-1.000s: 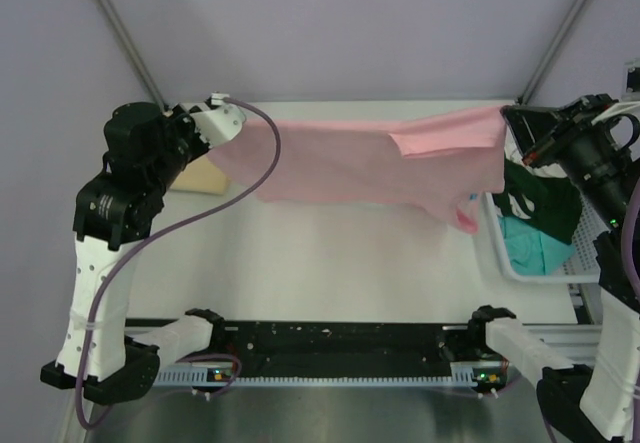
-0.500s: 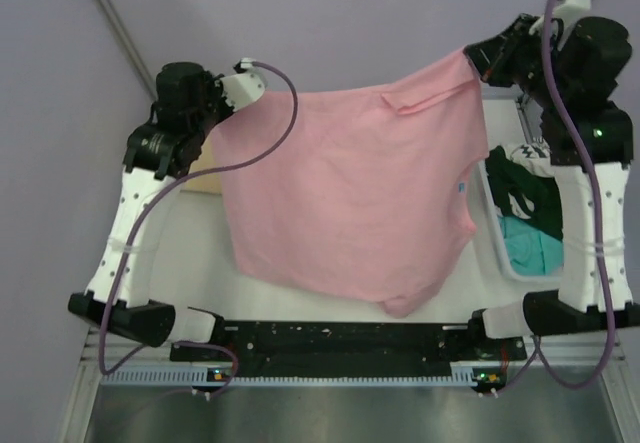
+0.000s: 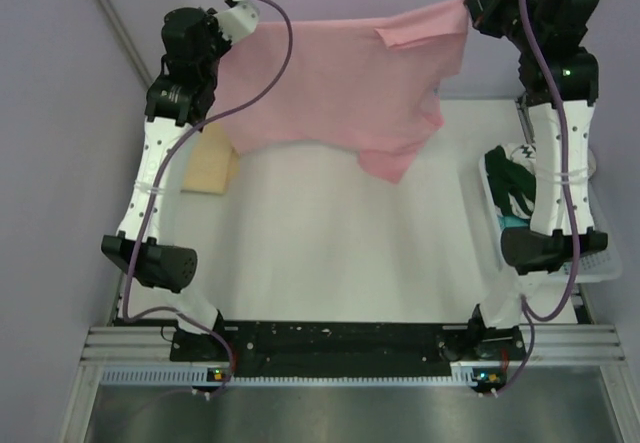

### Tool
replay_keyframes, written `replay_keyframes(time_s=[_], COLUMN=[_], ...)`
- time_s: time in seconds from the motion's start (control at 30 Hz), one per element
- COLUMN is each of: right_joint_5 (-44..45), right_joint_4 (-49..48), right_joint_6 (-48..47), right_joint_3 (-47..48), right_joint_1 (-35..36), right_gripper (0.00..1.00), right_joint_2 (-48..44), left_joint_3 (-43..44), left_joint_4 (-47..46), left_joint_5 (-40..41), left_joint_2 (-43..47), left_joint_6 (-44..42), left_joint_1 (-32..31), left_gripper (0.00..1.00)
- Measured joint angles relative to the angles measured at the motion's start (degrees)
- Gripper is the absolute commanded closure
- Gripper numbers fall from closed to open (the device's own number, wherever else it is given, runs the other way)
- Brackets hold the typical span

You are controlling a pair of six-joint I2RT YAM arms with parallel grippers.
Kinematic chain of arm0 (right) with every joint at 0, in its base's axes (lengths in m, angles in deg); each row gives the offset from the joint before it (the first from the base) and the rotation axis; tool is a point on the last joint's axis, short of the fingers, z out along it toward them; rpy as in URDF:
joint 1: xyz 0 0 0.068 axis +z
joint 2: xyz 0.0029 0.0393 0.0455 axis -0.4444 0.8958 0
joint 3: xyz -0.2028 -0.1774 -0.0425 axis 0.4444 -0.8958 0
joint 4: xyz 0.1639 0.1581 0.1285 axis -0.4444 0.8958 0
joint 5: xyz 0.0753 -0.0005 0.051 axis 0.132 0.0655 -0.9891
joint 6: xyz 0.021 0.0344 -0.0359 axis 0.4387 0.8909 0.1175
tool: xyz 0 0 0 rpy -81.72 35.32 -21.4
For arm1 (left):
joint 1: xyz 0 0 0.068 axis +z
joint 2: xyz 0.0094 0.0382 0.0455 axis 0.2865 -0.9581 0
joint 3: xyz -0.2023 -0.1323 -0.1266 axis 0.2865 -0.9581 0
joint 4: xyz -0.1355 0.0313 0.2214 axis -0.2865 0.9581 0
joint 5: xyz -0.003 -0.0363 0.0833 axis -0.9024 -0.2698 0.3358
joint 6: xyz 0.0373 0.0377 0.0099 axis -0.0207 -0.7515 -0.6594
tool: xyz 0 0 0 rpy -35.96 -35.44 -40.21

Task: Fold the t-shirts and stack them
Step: Flatten out the tshirt, then fold the flattened tshirt in 1/3 of the way

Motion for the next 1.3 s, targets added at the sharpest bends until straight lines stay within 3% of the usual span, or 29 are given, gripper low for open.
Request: replay_keyframes(time_s=[0.1,0.2,0.53,0.63,0.77,1.07,1.3], right_joint_5=[0.94,1.60,-1.03,-4.52,-7.30,-11.21,-8.00], right_joint_4=[-1.33,-2.73,0.87,3.48,7.28,12.63,7.82], right_joint_6=[-0.83,-2.62,-2.54,-0.50,2.45,8.24,10.71], right_joint_3=[-1.73,-12.63,-71.10,-85.85,-99.23,-105.13,-105.26], right_joint_1=[-0.59,-0.66,-0.72,-0.04,2.23,4.92,4.92], right_gripper=[1.00,1.00,1.00,1.00,1.00,1.00,1.00], right_joint_2=[-3.43,-12.33,-52.15,-57.46,-56.50,-56.68,-54.49], left_joint_3=[0.87,-5.29,-47.63,-60.02,-71.73,-82.23,-79.49], left_joint_4=[-2.14,-3.32,2.47,5.42,10.10,17.29,16.35], left_joint_5=[-0.44,-2.38,-14.47,-17.55,-21.22,-23.15,-21.70], left_joint_2=[1.49,6.12,28.72,32.24,32.20,30.73,26.29], left_joint_6=[0.00,-0.09,-2.86,-3.67,-4.52,-4.46,-1.60], left_joint_1=[-0.04,-0.09,-0.26,-0.24,-0.20,-0.20,-0.15], left_gripper=[1.00,1.00,1.00,1.00,1.00,1.00,1.00])
